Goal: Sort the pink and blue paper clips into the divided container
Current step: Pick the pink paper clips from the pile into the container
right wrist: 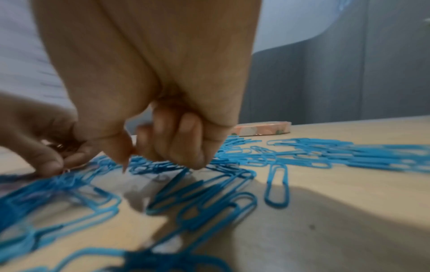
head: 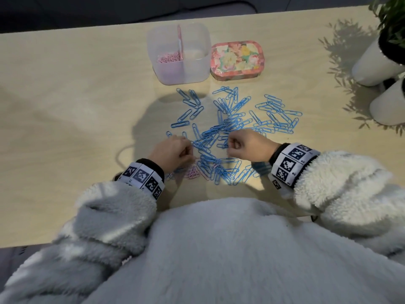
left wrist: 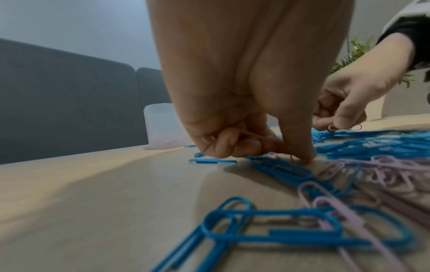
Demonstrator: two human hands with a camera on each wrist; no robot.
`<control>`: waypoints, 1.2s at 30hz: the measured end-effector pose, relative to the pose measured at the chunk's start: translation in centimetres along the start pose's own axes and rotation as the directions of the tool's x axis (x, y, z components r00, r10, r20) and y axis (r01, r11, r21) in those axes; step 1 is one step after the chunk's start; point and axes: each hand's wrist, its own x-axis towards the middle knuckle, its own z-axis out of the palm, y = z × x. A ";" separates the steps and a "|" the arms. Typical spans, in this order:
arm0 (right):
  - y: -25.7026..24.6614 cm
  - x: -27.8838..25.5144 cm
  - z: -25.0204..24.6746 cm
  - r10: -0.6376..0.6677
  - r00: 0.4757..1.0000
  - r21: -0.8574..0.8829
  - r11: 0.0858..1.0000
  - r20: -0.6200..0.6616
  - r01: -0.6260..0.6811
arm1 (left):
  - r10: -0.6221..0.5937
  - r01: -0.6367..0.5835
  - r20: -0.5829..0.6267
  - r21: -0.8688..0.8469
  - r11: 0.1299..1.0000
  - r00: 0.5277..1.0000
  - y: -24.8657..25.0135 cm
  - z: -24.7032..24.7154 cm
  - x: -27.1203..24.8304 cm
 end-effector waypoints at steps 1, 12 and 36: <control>-0.1 0.0 -0.2 0.011 1.000 0.100 0.995 0.003 -0.011 | -0.021 0.020 -0.019 -0.052 0.998 1.000 -0.1 -0.1 -0.2; -3.3 1.1 2.1 -0.004 1.000 0.235 0.972 -0.010 0.007 | -0.460 0.268 0.043 -0.858 0.438 0.887 -0.7 -1.5 -2.4; -1.0 0.0 2.7 -0.088 0.995 -0.127 0.988 -0.037 0.083 | -0.283 0.265 -0.193 -0.114 0.957 0.939 2.1 1.2 -1.1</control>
